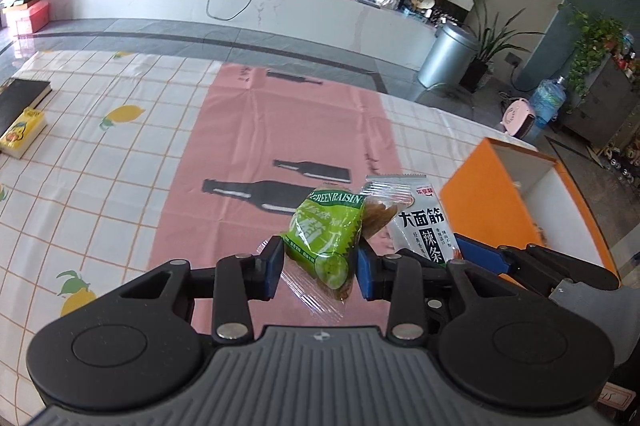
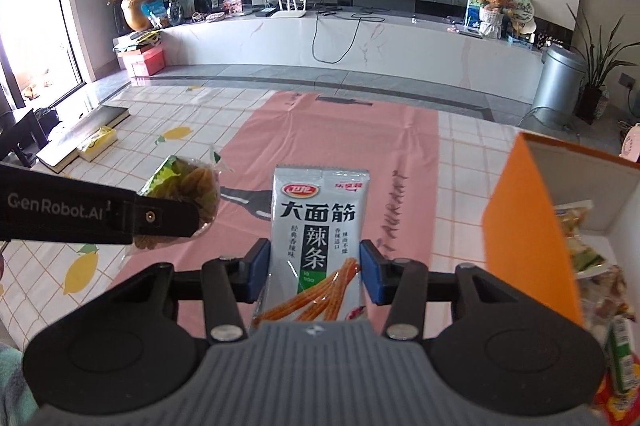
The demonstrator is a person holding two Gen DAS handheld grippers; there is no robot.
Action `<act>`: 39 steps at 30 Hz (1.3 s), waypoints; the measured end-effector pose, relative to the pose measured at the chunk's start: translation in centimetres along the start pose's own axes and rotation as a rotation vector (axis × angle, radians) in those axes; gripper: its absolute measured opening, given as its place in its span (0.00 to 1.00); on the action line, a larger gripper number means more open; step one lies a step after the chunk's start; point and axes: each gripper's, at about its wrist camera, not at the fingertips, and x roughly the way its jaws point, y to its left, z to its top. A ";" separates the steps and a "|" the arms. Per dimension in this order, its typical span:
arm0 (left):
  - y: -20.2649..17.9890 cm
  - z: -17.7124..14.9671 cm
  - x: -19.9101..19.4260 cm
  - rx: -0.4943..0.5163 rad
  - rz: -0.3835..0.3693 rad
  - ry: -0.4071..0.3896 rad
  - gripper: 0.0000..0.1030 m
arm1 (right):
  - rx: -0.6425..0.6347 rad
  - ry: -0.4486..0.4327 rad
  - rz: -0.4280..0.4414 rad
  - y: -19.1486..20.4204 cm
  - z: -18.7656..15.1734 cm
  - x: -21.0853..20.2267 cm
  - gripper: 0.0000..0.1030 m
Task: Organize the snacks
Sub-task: 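Lift and carry both packets over the orange box with both tools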
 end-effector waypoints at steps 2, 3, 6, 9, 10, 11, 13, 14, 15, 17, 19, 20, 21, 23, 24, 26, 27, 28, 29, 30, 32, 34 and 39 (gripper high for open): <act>-1.5 0.0 -0.5 0.015 -0.007 -0.009 0.40 | 0.004 -0.011 -0.003 -1.1 0.1 -1.3 0.44; -2.3 0.0 -0.6 0.021 -0.011 -0.010 0.40 | 0.004 -0.019 -0.006 -1.7 0.1 -2.1 0.44; -4.7 0.0 -1.0 0.045 -0.037 -0.019 0.40 | -0.001 -0.040 -0.025 -3.4 0.1 -4.2 0.44; -7.2 0.0 -1.3 0.073 -0.060 -0.033 0.40 | -0.001 -0.060 -0.043 -5.3 0.1 -6.2 0.44; -8.1 0.1 -1.4 0.084 -0.068 -0.037 0.40 | -0.002 -0.066 -0.050 -6.0 0.1 -6.9 0.44; -9.0 0.1 -1.4 0.094 -0.077 -0.039 0.40 | -0.001 -0.071 -0.057 -6.6 0.0 -7.6 0.44; -10.7 0.1 -1.4 0.114 -0.096 -0.042 0.40 | 0.002 -0.081 -0.073 -8.1 -0.1 -8.9 0.44; -11.5 0.1 -1.3 0.126 -0.105 -0.042 0.40 | 0.002 -0.084 -0.082 -8.8 -0.2 -9.5 0.44; -12.3 0.1 -1.2 0.138 -0.114 -0.041 0.40 | 0.002 -0.087 -0.093 -9.7 -0.3 -10.1 0.44; -14.0 0.1 -1.0 0.164 -0.128 -0.039 0.40 | 0.011 -0.089 -0.111 -11.4 -0.5 -11.1 0.44; -15.6 0.1 -0.5 0.193 -0.142 -0.033 0.40 | 0.027 -0.082 -0.120 -13.2 -0.7 -11.9 0.44; -16.4 0.1 -0.3 0.206 -0.151 -0.029 0.40 | 0.036 -0.076 -0.126 -14.2 -0.9 -12.3 0.44; -17.1 0.1 0.0 0.218 -0.162 -0.023 0.40 | 0.045 -0.067 -0.131 -15.2 -1.1 -12.7 0.44; -18.7 0.0 0.9 0.243 -0.186 -0.004 0.40 | 0.062 -0.046 -0.137 -17.1 -1.6 -13.0 0.44; -19.4 0.0 1.4 0.256 -0.194 0.008 0.40 | 0.069 -0.035 -0.142 -18.0 -1.9 -13.1 0.44; -21.0 -0.3 2.4 0.290 -0.207 0.034 0.40 | 0.079 -0.005 -0.158 -19.7 -2.4 -12.9 0.44; -21.8 -0.4 3.0 0.310 -0.211 0.047 0.40 | 0.081 0.014 -0.161 -20.6 -2.7 -12.7 0.44; -22.4 -0.4 3.7 0.329 -0.213 0.060 0.40 | 0.086 0.032 -0.160 -21.4 -3.1 -12.4 0.44; -23.1 -0.5 4.3 0.352 -0.213 0.073 0.40 | 0.086 0.049 -0.159 -22.1 -3.4 -12.1 0.44; -23.7 -0.5 5.0 0.374 -0.209 0.089 0.40 | 0.083 0.070 -0.160 -22.7 -3.6 -11.6 0.44; -24.8 -0.7 6.5 0.422 -0.191 0.118 0.40 | 0.073 0.101 -0.169 -23.6 -4.0 -10.9 0.44; -25.7 -0.7 7.9 0.465 -0.162 0.145 0.40 | 0.066 0.123 -0.172 -24.5 -4.0 -10.1 0.44; -27.3 -0.2 10.9 0.537 -0.124 0.207 0.40 | 0.051 0.155 -0.141 -26.1 -3.8 -8.3 0.44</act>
